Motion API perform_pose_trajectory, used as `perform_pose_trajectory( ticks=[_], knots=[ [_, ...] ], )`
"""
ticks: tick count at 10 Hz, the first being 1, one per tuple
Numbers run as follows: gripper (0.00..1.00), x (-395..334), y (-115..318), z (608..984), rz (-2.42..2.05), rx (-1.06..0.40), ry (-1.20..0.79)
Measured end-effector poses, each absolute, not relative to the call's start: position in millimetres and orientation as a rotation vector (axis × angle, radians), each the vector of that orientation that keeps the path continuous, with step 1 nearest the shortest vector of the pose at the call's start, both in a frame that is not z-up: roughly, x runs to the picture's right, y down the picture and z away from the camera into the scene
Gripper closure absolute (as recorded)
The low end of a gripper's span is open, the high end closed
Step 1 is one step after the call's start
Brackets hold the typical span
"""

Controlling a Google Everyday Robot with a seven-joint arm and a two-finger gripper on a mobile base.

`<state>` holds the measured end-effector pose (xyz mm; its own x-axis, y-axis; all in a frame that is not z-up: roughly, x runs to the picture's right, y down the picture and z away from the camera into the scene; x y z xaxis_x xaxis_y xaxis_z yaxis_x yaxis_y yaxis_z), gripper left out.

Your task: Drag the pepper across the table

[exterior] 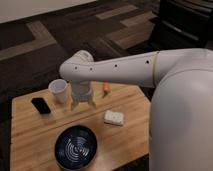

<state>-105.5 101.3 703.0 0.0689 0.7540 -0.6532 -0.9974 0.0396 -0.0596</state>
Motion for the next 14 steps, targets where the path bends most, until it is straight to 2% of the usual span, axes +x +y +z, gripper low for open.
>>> perform_pose_trajectory(
  ticks=[14],
  knots=[
    [0.35,-107.4,98.5,707.5,1.468,-0.619,0.503]
  ],
)
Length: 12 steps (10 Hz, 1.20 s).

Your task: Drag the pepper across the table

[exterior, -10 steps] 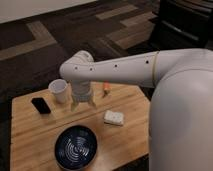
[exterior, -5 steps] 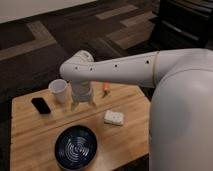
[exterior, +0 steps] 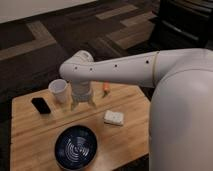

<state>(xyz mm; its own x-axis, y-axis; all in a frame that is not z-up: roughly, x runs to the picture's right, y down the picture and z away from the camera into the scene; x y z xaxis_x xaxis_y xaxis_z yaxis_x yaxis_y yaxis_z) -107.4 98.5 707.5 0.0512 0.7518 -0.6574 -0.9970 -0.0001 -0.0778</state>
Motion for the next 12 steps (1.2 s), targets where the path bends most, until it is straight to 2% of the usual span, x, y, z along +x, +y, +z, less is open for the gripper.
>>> perform_pose_trajectory(
  ticks=[5,12],
  knots=[
    [0.35,-76,80,744,1.530,-0.678,0.491],
    [0.35,4,29,818,1.488,-0.450,0.696]
  ],
)
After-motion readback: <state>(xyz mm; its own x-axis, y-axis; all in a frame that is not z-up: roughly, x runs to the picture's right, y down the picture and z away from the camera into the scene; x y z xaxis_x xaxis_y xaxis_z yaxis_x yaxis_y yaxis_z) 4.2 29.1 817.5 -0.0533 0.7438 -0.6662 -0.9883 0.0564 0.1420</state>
